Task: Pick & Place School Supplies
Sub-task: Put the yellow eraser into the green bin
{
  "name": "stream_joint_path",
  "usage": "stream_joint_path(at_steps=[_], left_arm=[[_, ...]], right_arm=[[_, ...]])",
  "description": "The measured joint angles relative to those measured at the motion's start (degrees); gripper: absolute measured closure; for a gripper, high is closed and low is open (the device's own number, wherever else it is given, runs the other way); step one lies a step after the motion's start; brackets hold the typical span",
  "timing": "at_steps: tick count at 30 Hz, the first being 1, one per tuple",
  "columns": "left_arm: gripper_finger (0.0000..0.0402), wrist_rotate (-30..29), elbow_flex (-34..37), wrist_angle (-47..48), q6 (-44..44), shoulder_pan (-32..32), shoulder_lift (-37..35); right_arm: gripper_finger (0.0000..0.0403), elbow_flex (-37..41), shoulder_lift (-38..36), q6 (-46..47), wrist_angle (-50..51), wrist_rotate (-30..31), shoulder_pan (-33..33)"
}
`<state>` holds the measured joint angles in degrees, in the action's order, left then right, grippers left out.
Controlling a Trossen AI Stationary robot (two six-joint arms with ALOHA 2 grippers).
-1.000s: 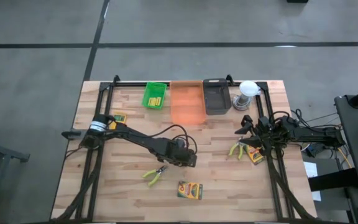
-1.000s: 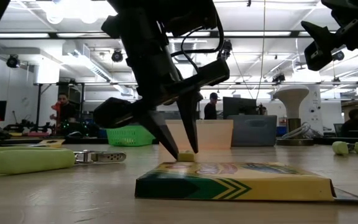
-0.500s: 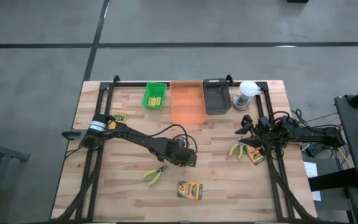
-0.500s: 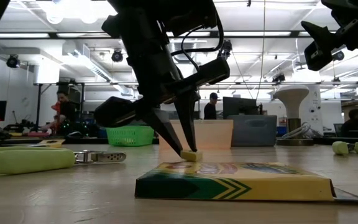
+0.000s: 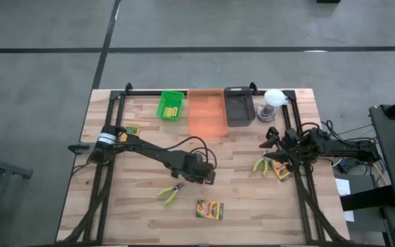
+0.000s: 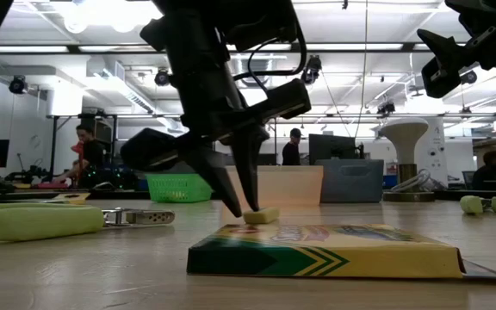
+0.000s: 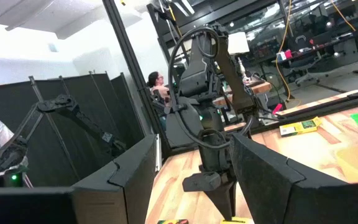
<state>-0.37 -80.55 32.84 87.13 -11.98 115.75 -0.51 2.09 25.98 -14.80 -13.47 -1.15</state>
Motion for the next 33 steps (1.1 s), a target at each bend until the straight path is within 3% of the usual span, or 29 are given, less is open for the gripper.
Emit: stream_joint_path(at_steps=[16, 27, 33], left_arm=[[0.0333, 5.04, 0.17, 6.80, 1.84, -0.01, -0.27], [0.0329, -0.75, -1.42, 5.78, 0.97, 0.55, -2.32], [0.0298, -2.79, -3.84, 4.03, -0.94, 1.58, -2.28]], right_arm=[[0.0202, 0.00, -0.04, -0.02, 0.01, 0.00, 0.00], [0.0202, -0.01, -0.02, 0.00, 0.01, 0.00, 0.02], [0.0202, -0.02, -0.02, 0.00, 0.01, 0.00, 0.00]])
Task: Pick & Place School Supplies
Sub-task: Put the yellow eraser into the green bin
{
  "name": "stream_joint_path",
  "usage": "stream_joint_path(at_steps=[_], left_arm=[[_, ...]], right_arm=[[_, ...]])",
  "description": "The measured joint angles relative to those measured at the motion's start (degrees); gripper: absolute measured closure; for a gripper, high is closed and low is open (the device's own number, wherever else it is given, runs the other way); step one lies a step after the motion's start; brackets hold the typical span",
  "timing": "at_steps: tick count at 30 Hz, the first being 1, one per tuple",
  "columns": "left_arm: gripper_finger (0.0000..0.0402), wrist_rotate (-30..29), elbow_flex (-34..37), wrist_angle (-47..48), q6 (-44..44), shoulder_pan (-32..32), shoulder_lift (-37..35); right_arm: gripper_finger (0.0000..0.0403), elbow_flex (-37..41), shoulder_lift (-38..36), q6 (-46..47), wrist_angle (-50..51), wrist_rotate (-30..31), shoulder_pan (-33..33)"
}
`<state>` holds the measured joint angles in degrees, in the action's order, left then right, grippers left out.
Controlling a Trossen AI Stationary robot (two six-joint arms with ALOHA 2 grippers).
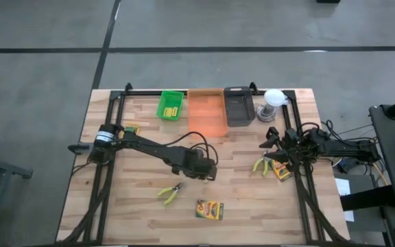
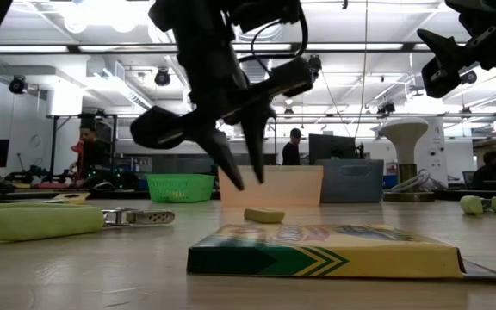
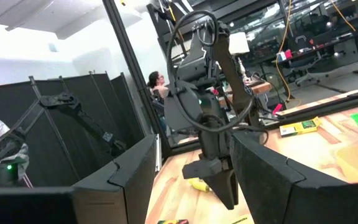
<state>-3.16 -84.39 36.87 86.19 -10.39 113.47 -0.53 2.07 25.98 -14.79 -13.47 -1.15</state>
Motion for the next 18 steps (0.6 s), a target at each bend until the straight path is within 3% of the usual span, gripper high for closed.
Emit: stream_joint_path(at_steps=[8, 18], left_arm=[[0.0236, -0.70, 0.65, -0.81, 6.78, 0.50, 0.32], [0.0232, -0.64, 1.09, -4.16, 7.23, 1.77, 2.11]], right_arm=[[0.0202, 0.01, 0.00, -0.01, 0.00, 0.00, 0.01], [0.0202, 0.01, 0.02, -0.01, 0.00, 0.00, 0.01]])
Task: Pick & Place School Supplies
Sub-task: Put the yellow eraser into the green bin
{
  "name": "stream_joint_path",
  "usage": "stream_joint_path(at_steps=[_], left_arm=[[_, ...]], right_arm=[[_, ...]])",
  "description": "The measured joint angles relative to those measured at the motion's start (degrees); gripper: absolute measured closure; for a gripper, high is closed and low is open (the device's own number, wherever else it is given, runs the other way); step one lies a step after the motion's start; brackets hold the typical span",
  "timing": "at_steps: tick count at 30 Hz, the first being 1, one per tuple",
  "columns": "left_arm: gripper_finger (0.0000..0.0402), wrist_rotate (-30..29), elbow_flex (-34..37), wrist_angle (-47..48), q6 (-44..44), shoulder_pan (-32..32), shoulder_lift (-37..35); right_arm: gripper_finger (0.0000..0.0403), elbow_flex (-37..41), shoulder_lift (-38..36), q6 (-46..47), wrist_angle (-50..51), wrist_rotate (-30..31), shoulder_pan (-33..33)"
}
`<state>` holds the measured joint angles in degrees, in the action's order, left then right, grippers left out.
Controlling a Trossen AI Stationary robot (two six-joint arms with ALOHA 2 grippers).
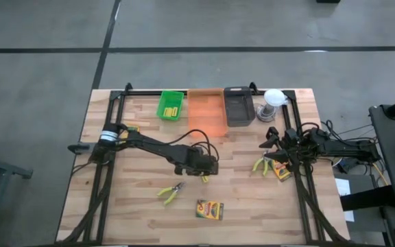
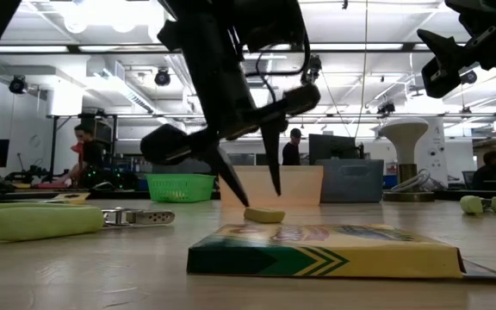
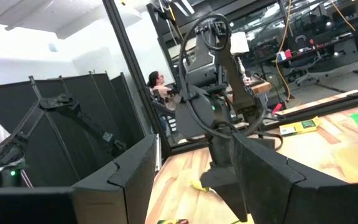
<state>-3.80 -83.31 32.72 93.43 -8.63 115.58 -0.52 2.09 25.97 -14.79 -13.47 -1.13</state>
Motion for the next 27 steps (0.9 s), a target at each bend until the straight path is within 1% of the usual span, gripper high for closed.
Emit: stream_joint_path(at_steps=[5, 10, 14, 22, 27], left_arm=[[0.0232, 2.02, 0.00, -0.62, 0.07, 0.44, 1.00], [0.0232, 2.46, -0.01, -0.49, 0.07, 0.42, 1.19], [0.0232, 3.34, -0.13, 0.31, 0.58, 0.44, 1.24], [0.0232, 7.12, 0.00, 2.37, 0.98, 0.38, 1.50], [0.0232, 7.64, 0.00, 3.57, 0.95, 0.33, 1.50]], right_arm=[[0.0202, 0.01, 0.02, 0.01, 0.00, 0.00, -0.01], [0.0202, 0.01, 0.02, -0.02, 0.00, 0.00, 0.00], [0.0202, 0.01, 0.00, 0.01, 0.00, 0.00, 0.01], [0.0202, -0.01, -0.02, 0.01, 0.00, 0.00, 0.01], [0.0202, 0.00, -0.02, -0.02, 0.00, 0.00, 0.00]])
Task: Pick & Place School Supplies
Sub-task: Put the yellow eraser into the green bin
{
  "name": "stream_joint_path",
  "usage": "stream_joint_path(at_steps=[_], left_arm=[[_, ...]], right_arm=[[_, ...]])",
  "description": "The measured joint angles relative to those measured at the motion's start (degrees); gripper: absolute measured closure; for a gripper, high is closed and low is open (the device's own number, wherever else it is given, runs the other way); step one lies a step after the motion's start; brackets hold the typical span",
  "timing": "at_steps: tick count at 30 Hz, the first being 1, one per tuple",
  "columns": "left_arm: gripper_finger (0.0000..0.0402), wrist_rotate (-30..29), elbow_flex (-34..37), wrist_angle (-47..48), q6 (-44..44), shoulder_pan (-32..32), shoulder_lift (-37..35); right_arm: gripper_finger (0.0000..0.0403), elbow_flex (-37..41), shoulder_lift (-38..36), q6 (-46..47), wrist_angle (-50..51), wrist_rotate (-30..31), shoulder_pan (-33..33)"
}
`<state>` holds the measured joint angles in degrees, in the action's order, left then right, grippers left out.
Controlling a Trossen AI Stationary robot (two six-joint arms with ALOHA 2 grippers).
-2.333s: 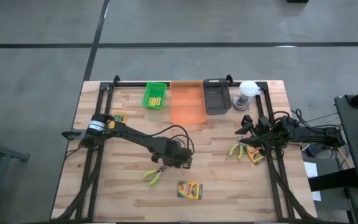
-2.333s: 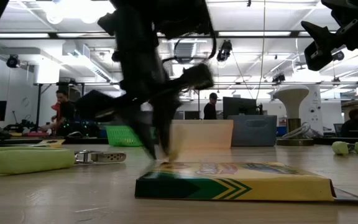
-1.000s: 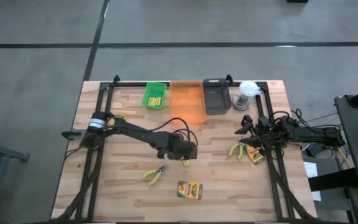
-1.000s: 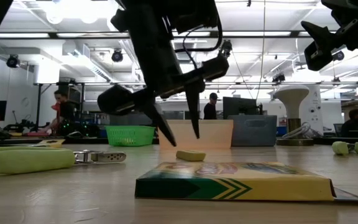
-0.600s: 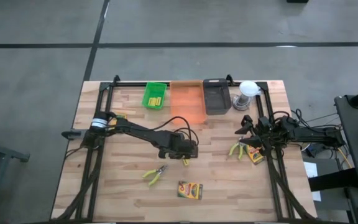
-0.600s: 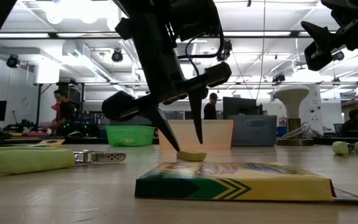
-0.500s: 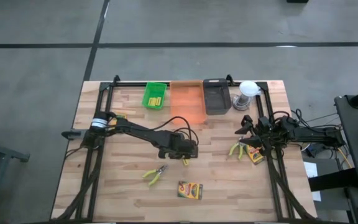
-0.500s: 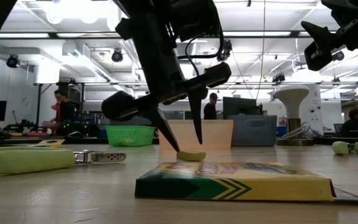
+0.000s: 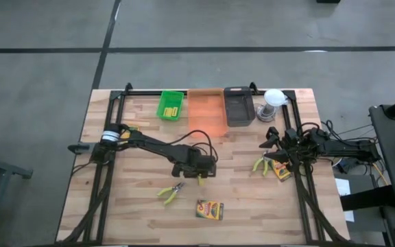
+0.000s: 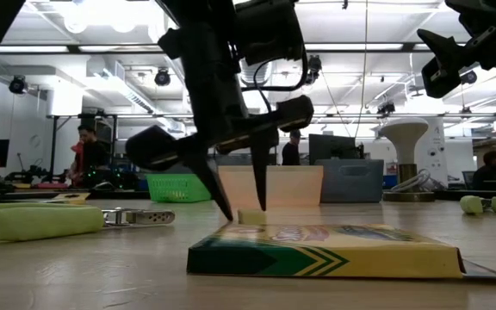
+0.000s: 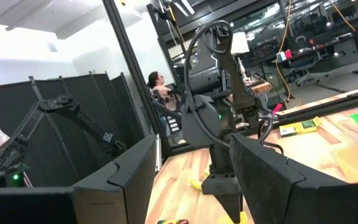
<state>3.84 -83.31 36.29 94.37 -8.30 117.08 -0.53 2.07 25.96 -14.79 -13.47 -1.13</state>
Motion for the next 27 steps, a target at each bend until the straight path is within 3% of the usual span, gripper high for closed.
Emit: stream_joint_path(at_steps=[14, 27], left_arm=[[0.0232, 0.27, 0.02, 1.77, -0.03, -0.04, -0.09], [0.0233, 4.21, 0.05, 5.87, -1.25, -0.13, -0.13]], right_arm=[[0.0202, 0.02, 0.00, 0.00, 0.00, 0.00, -0.01], [0.0202, 0.00, 0.02, 0.00, 0.00, 0.00, -0.01]])
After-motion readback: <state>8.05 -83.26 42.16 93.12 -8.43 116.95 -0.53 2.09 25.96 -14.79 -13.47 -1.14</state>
